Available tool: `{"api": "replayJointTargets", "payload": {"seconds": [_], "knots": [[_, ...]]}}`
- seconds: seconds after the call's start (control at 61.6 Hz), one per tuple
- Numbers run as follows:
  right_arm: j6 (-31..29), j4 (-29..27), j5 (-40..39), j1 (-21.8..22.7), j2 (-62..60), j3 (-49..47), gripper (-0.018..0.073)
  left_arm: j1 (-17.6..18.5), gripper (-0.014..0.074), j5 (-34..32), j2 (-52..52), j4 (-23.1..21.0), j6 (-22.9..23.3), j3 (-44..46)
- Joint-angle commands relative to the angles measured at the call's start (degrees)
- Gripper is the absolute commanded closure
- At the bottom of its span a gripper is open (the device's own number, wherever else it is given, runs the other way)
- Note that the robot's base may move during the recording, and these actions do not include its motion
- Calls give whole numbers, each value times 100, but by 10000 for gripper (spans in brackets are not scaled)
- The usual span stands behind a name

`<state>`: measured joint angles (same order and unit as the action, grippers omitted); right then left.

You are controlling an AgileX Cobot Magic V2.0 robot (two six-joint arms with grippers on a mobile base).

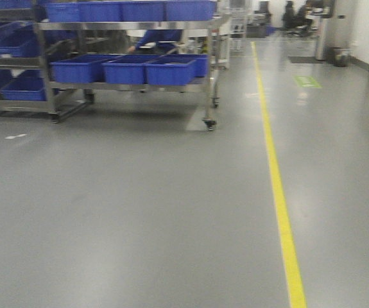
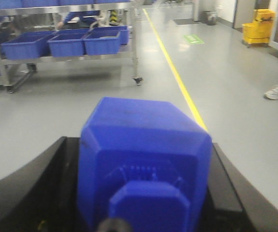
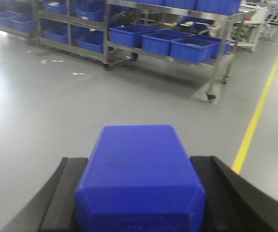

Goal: Pick and sort blue part to right shelf
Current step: 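Turn the base away from the table holding both blocks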

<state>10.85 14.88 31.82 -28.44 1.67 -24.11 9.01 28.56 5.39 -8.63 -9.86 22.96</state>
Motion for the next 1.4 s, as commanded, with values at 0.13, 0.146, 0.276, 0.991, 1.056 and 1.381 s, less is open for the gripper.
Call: {"api": "replayJointTargets", "payload": {"seconds": [0.13,0.146,0.276,0.991,1.056,1.381], "knots": [[-66,107,-547,8,107,-167,269,34,241,-512,116,-35,-4,167],[-66,107,-547,8,107,-167,269,34,241,-512,116,-35,-4,167],[-66,107,-547,8,107,-167,269,34,241,-512,116,-35,-4,167],[-66,107,-547,8,107,-167,269,34,241,-512,116,-35,-4,167],[-66,107,-547,8,107,-167,269,34,241,-512,116,-35,-4,167],[-66,107,-542,8,106,-167,269,34,241,-512,116,-35,-4,167]]}}
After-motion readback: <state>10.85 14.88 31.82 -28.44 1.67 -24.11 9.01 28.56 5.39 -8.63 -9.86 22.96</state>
